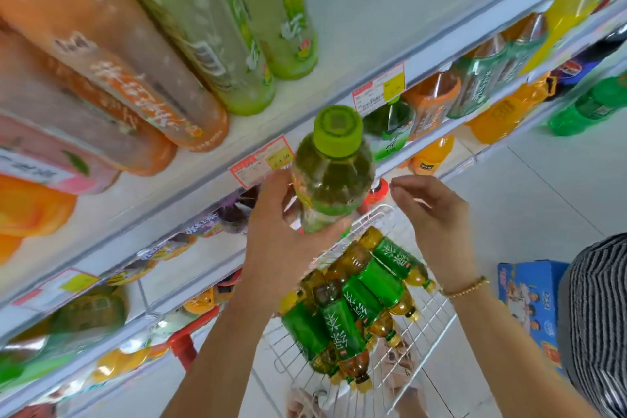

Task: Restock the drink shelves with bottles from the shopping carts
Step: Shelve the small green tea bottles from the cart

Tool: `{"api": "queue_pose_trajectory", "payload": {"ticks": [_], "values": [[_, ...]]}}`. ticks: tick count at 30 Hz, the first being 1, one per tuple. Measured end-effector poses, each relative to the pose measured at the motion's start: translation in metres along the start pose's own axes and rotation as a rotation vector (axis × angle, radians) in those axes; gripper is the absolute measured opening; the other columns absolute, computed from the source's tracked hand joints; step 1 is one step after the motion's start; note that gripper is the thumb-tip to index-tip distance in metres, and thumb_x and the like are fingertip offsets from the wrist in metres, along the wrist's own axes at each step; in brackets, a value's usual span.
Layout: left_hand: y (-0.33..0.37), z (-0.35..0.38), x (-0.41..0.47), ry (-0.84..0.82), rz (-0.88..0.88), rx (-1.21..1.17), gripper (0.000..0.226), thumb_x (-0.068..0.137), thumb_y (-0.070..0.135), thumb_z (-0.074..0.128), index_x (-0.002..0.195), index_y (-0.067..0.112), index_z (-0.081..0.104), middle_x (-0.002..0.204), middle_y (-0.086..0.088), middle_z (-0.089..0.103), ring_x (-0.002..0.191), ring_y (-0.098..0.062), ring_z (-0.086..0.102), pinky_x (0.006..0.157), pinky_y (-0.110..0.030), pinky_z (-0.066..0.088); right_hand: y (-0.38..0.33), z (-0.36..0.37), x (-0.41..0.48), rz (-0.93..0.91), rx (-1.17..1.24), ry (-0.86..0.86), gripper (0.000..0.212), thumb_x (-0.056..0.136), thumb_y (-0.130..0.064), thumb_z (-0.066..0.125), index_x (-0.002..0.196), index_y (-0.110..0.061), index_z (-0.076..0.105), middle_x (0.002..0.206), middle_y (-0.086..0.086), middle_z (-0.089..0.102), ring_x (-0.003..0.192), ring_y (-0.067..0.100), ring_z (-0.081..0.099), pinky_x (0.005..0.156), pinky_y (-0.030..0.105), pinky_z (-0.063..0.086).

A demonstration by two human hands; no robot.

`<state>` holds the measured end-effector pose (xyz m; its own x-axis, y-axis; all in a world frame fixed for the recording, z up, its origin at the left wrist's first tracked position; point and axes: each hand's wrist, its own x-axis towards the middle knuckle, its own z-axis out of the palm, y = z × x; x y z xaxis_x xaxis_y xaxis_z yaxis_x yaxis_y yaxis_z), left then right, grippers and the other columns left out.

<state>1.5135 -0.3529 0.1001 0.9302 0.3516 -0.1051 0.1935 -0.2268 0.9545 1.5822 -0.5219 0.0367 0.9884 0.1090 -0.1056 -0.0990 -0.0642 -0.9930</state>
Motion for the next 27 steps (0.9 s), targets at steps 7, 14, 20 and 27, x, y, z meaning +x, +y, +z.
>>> {"api": "queue_pose_trajectory", "payload": {"ticks": [7,14,20,27], "values": [[0.094,0.012,0.043,0.192,0.523,0.123,0.062,0.059,0.009,0.085,0.102,0.037,0.052,0.103,0.002,0.049,0.1,-0.02,0.053,0.082,-0.038,0.049,-0.084,-0.022,0.069,-0.47,-0.384,0.157,0.029,0.077,-0.03,0.046,0.091,-0.013,0.066,0.088,-0.009,0.053,0.076,0.004,0.046,0.067,0.02,0.038],[0.116,0.076,0.109,0.356,0.511,0.059,0.062,0.063,0.007,0.081,0.119,0.007,0.055,0.11,-0.004,0.046,0.105,-0.012,0.05,0.094,-0.03,0.046,-0.09,-0.032,0.134,-0.484,-0.717,0.073,0.041,0.084,-0.031,0.058,0.117,-0.006,0.061,0.126,0.012,0.055,0.109,0.02,0.05,0.084,0.022,0.04],[0.116,0.1,0.156,0.527,0.356,-0.028,0.063,0.067,0.024,0.082,0.121,0.006,0.054,0.114,-0.008,0.055,0.106,-0.018,0.053,0.095,-0.03,0.043,-0.084,-0.046,0.143,-0.578,-0.654,0.062,0.035,0.086,-0.017,0.062,0.121,-0.012,0.061,0.129,0.003,0.056,0.117,0.02,0.048,0.095,0.024,0.041],[0.113,0.095,0.208,0.595,0.251,-0.149,0.069,0.065,0.033,0.08,0.125,0.011,0.054,0.117,-0.004,0.064,0.105,-0.016,0.062,0.092,-0.038,0.052,-0.084,-0.05,0.147,-0.555,-0.582,0.057,0.03,0.087,-0.012,0.06,0.117,-0.013,0.064,0.126,-0.001,0.059,0.116,0.017,0.052,0.098,0.007,0.03]]}}
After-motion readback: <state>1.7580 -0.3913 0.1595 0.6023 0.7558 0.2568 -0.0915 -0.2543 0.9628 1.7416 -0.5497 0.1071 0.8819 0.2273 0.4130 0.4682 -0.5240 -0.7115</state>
